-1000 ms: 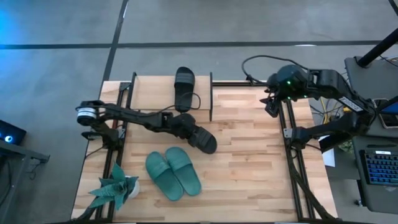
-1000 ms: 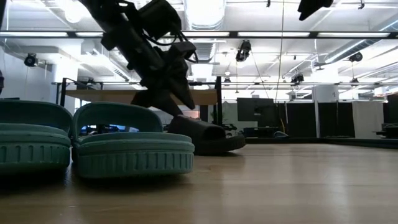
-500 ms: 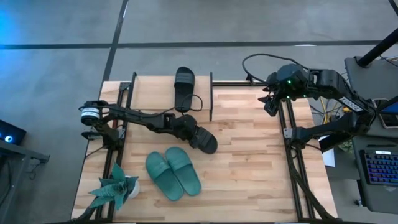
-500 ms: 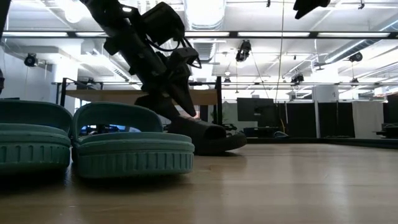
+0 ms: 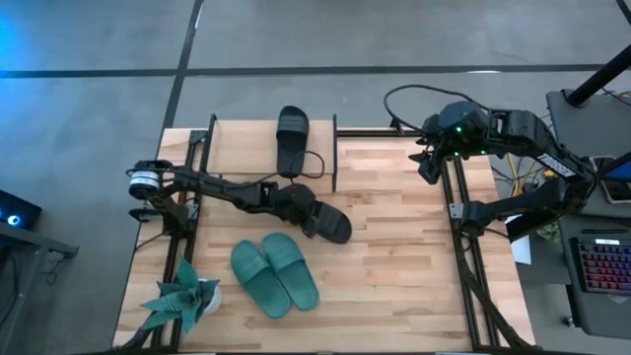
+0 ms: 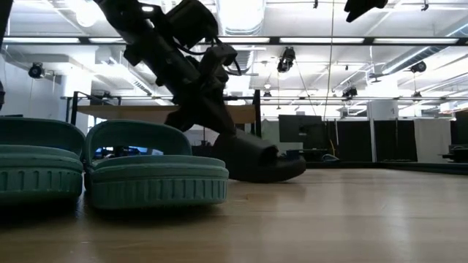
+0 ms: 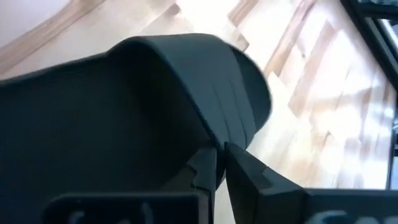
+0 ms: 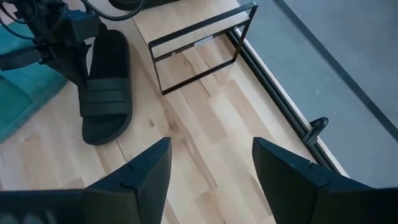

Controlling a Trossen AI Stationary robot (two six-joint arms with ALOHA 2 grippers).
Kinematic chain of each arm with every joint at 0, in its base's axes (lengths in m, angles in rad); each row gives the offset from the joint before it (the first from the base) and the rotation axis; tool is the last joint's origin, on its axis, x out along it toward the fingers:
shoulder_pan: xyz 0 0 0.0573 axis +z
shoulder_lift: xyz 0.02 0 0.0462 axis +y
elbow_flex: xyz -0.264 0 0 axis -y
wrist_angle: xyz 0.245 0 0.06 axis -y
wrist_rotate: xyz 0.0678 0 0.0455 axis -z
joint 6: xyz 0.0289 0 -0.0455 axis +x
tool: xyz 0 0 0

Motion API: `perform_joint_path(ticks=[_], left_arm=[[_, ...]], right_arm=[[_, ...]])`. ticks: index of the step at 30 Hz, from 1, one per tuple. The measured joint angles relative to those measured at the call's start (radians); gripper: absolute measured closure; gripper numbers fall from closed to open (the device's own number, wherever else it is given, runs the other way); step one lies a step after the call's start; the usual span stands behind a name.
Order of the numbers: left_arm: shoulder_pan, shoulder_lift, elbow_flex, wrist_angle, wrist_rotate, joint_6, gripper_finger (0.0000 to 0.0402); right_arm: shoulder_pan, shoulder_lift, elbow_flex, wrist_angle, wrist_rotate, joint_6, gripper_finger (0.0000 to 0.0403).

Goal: Pick and place slides into the shelf
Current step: Put the black slide on the shelf

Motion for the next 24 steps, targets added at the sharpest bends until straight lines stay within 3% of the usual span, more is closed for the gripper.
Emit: perform_joint_path(ticks=[8,20,24], left_arm=[[-0.052,-0.047,0.013,0.006,-0.02,-0.011,0.04],[-0.131,-0.298,0.006,-0.123,0.005,-0.054,0.0401],[-0.159,-0.403,0.006,-0.073,-0.086,-0.113,0.0401]], right_arm=[[0.0,0.0,0.0,0.002,0.0,0.014,0.0188],[0.0,0.0,0.0,0.022,0.0,-0.011,0.0188],[0.0,0.0,0.0,0.021,-0.001,-0.018,0.0188]])
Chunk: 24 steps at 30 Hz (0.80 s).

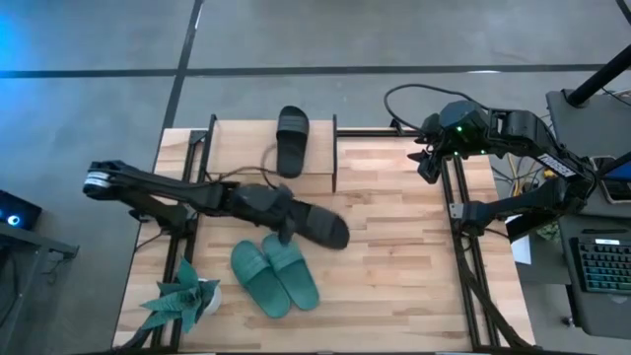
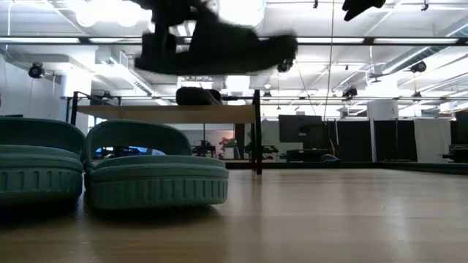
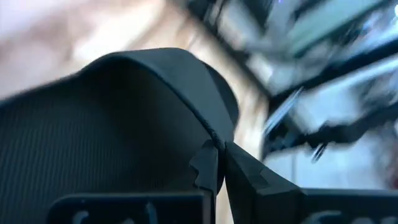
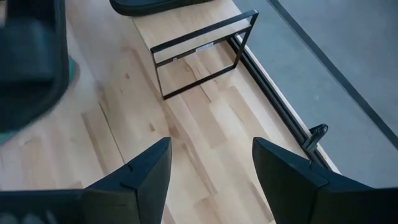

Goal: Pick and place slides into the shelf
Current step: Put the black slide on the shelf

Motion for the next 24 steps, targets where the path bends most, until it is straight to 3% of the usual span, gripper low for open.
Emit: perform_joint_path(ticks=[5,18,20,24], left_arm=[[-0.027,-0.11,0.001,0.029,-0.3,-0.112,0.0401],[-0.088,-0.141,0.0,0.031,-1.332,-0.57,0.0402],[-0.088,-0.117,0.0,0.03,-1.416,-0.669,0.0402],[-0.062,-0.073,-0.005,0.029,-1.479,-0.783,0.0397]], right_arm=[[0.0,-0.001,0.0,-0.002,0.0,-0.004,0.0188],[0.0,-0.002,0.0,0.026,0.0,0.004,0.0188],[0.0,-0.002,0.0,0.03,0.0,0.005,0.0188],[0.0,-0.002,0.0,0.05,0.0,0.004,0.0188]])
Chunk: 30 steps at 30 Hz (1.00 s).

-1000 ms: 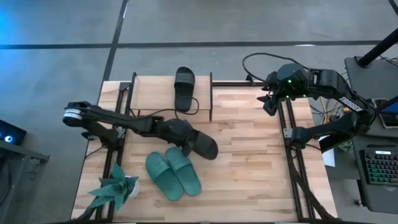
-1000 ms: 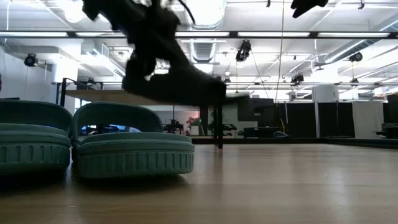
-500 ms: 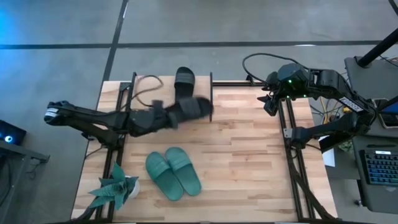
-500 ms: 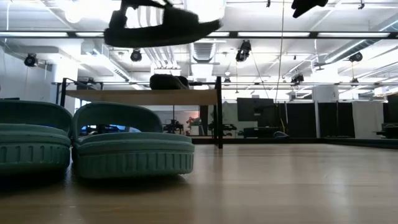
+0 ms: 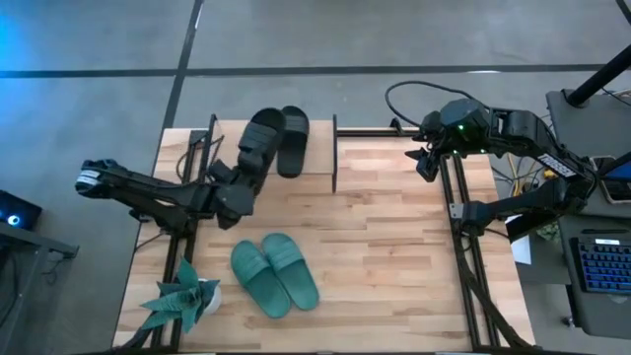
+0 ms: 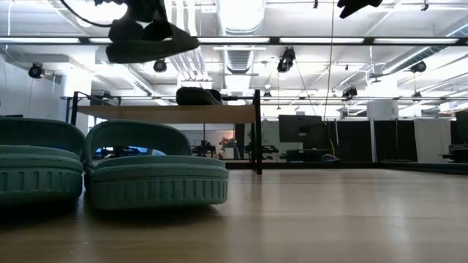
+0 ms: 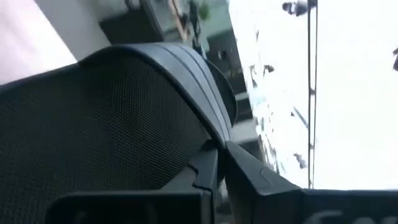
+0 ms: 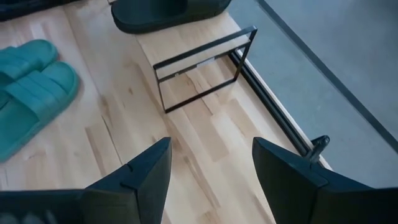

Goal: Pick and place slides into the shelf
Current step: Put the black slide on the shelf

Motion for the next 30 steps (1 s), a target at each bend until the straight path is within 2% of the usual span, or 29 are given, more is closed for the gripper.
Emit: perform_joint_path(ticks=[3,10,15,20,30], left_arm=[[0.028,0.014,-0.011,-0.006,-0.075,-0.071,0.0383],[0.153,0.0,-0.017,-0.011,-0.068,-0.044,0.0377],[0.238,0.017,-0.023,-0.014,0.043,-0.05,0.0376],[0.299,0.044,-0.025,-0.026,0.081,-0.05,0.0375],[0.413,0.071,-0.067,-0.069,0.291,-0.105,0.0367]], right_arm=[[0.0,0.0,0.0,0.014,0.0,0.0,0.0188],[0.0,0.0,0.0,0.026,0.0,0.008,0.0188],[0.0,0.0,0.0,0.03,0.0,0.011,0.0188],[0.0,0.0,0.0,0.033,0.0,0.011,0.0188],[0.0,0.0,0.0,0.034,0.0,0.01,0.0188]])
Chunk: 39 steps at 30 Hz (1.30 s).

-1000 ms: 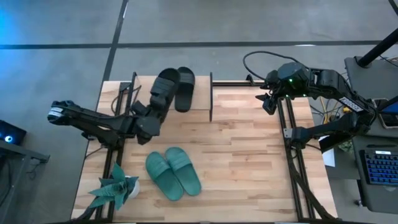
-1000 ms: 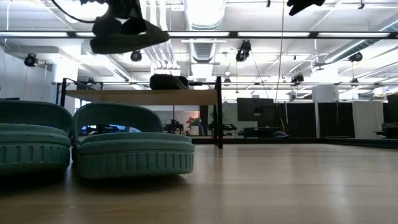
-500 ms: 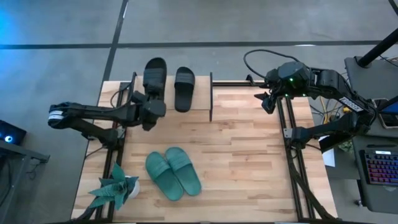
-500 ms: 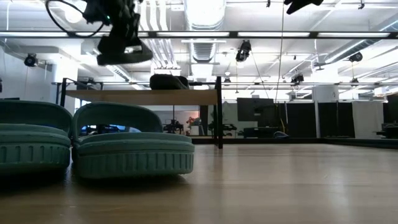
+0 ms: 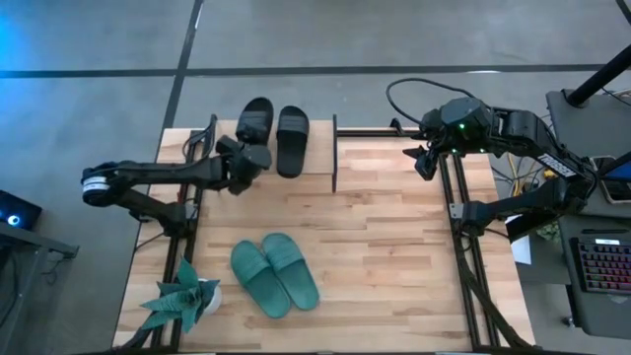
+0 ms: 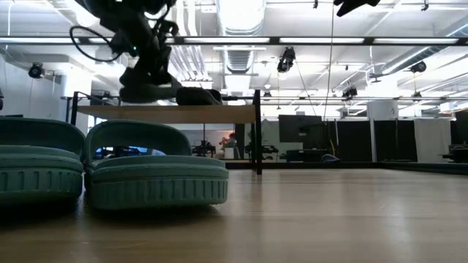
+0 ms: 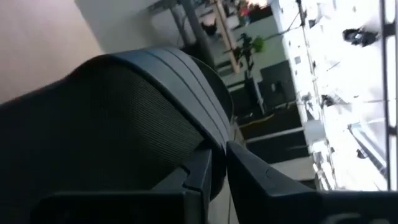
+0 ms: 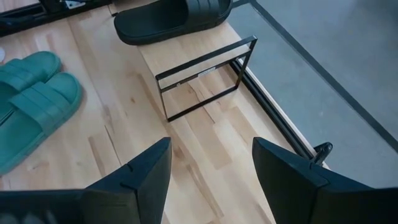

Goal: Pick and place slides into the shelf
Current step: Put the black slide on the shelf

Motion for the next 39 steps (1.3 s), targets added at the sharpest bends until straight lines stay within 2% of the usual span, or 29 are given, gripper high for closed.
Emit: perform_joint_path(ticks=[3,5,11,17,22,29,32,34,37,39], left_arm=[[0.009,0.011,-0.02,0.001,0.05,-0.038,0.0354],[0.009,0.022,-0.027,-0.003,0.053,-0.079,0.0338],[0.013,0.03,-0.027,-0.002,0.051,-0.077,0.0275],[0.012,-0.005,-0.026,-0.001,0.184,-0.021,0.0221],[-0.001,-0.051,-0.025,0.005,0.247,-0.014,0.0205],[-0.01,-0.145,-0.025,0.025,0.269,0.131,0.0204],[-0.013,-0.187,-0.025,0.083,0.303,0.253,0.0204],[-0.014,-0.221,-0.025,0.164,0.367,0.456,0.0205],[-0.014,-0.28,-0.021,0.238,0.589,0.898,0.0209],[-0.014,-0.321,-0.013,0.212,0.776,1.081,0.0214]], right_arm=[[0.0,0.0,0.0,0.0,0.0,-0.001,0.0188],[0.0,0.0,0.0,0.002,0.0,-0.003,0.0188],[0.0,0.0,0.0,0.007,0.0,-0.005,0.0188],[0.0,0.001,0.0,0.01,0.0,-0.003,0.0188],[0.0,0.001,0.0,0.019,0.001,-0.002,0.0188],[0.0,0.001,0.0,0.026,0.001,-0.005,0.0188],[0.0,0.001,0.0,0.026,0.001,-0.01,0.0188],[0.0,0.001,0.0,0.027,0.001,-0.018,0.0188],[0.0,0.001,0.0,0.022,0.0,-0.045,0.0188],[0.0,0.001,-0.005,0.022,-0.007,-0.062,0.0188]])
